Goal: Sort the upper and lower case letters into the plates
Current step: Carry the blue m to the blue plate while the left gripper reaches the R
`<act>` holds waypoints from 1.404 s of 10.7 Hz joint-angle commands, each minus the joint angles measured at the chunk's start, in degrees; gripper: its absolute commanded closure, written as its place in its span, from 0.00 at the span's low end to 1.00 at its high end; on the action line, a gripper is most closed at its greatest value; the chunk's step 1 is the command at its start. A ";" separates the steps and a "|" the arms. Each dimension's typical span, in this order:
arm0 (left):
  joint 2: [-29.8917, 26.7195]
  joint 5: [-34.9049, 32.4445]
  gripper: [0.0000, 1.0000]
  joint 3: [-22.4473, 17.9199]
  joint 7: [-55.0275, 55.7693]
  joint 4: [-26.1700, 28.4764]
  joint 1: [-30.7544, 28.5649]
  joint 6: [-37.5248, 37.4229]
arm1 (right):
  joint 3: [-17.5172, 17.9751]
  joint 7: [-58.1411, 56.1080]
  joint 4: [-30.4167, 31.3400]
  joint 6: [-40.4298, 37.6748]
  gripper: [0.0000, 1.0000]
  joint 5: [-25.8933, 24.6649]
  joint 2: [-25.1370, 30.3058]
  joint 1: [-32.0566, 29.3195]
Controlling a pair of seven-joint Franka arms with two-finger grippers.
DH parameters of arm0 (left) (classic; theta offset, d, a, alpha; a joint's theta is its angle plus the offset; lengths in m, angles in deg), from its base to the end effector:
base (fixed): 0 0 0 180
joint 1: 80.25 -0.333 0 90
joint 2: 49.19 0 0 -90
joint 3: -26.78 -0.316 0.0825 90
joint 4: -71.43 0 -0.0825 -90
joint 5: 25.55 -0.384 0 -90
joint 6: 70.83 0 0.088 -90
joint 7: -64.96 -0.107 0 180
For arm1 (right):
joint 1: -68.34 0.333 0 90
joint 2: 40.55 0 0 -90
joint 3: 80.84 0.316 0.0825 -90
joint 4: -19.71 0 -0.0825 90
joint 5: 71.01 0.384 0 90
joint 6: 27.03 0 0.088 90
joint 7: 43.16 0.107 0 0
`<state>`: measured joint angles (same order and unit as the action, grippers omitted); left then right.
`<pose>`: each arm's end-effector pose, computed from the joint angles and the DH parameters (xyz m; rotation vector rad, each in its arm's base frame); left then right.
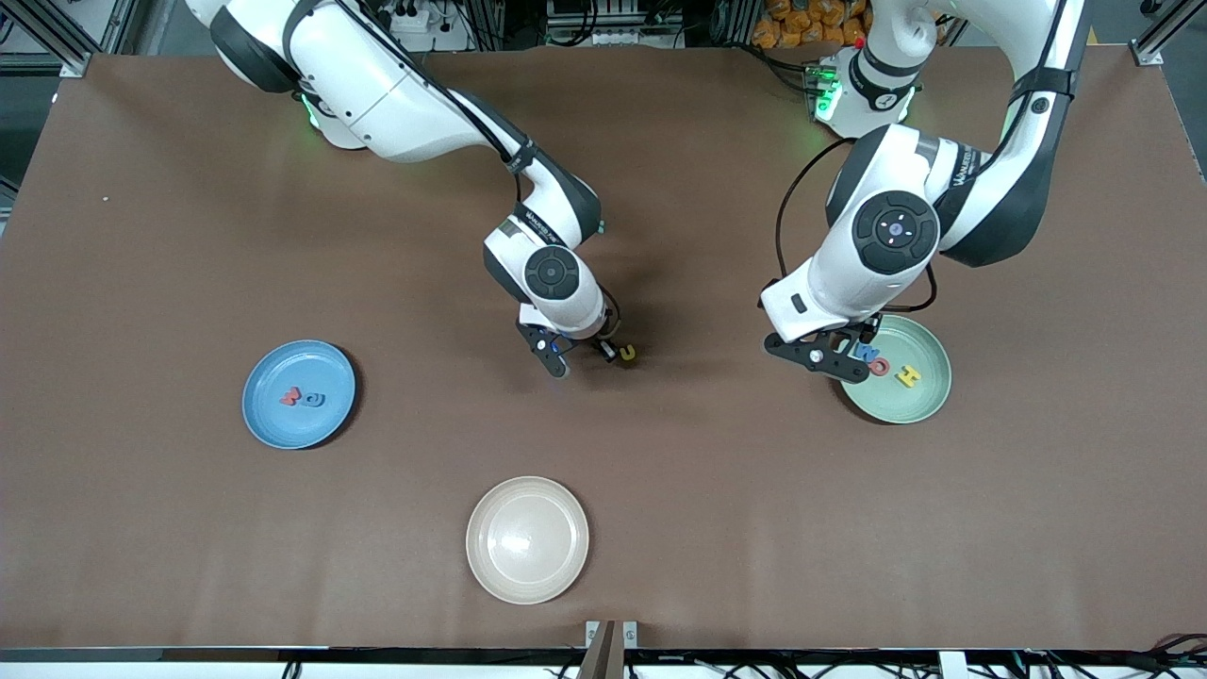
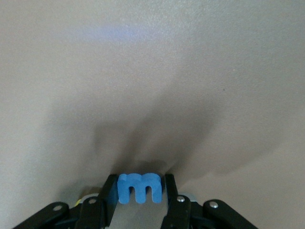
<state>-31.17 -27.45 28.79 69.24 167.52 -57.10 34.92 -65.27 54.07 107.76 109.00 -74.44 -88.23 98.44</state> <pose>0.5739 -0.2646 0.4079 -3.0240 0.5735 0.2093 0.5164 0.4853 0.1771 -2.7166 1.3904 0.2097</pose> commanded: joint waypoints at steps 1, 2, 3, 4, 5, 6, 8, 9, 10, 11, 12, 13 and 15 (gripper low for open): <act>-1.14 0.14 0.00 0.01 1.08 0.86 0.75 -0.37 | -0.01 1.04 -0.17 -0.06 0.71 -1.23 -0.92 -0.39; -1.05 0.14 0.00 0.01 1.69 0.77 1.02 -0.37 | -0.01 0.34 -0.17 -0.15 0.75 -1.75 -0.92 0.13; -0.96 0.23 0.00 0.01 2.82 0.69 1.20 -0.37 | -0.01 0.16 -0.17 -0.23 0.84 -2.45 -0.66 -0.04; -0.96 0.23 0.00 0.88 3.62 0.60 1.28 -0.29 | 0.08 -0.10 -0.25 -0.23 0.92 -2.55 -0.48 -0.38; -0.88 0.31 0.00 1.68 4.84 0.60 1.29 -0.11 | 0.17 -0.37 -0.51 -0.76 0.95 -2.46 -0.22 -0.56; -0.70 0.31 0.00 2.81 7.03 0.60 1.37 -0.02 | 0.34 -0.37 -0.69 -1.54 0.95 -2.46 0.31 -0.74; -0.26 0.05 0.00 4.58 10.82 0.86 1.72 -0.02 | 2.52 -2.03 -1.65 -5.13 1.00 -2.20 1.19 -3.71; -0.09 0.05 0.00 5.45 11.88 1.12 2.07 -0.02 | 4.72 -3.08 -3.66 -8.46 1.00 -2.19 1.54 -6.34; 0.44 -0.04 0.00 6.33 13.54 1.65 2.42 0.06 | 6.83 -4.31 -4.12 -11.54 1.00 -2.11 1.80 -9.24; 0.62 0.05 0.00 7.91 15.04 2.00 2.52 0.33 | 9.28 -6.67 -4.12 -14.36 1.00 -2.02 3.72 -13.09; 0.62 0.05 0.00 9.92 16.36 3.22 2.60 2.16 | 12.00 -8.87 -4.03 -16.99 1.00 -2.11 4.61 -16.70; 0.53 0.05 0.00 12.03 17.94 5.32 2.69 5.57 | 14.21 -12.03 -3.86 -20.59 1.00 -2.11 5.92 -21.17; 1.05 0.23 0.00 15.12 21.88 8.93 3.48 12.51 | 19.39 -17.40 -3.77 -26.31 1.00 -2.54 7.07 -30.66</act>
<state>-29.84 -27.44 42.37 88.23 173.38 -54.15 43.04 -50.60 39.85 102.57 85.68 -75.71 -82.56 74.79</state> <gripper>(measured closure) 0.000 0.599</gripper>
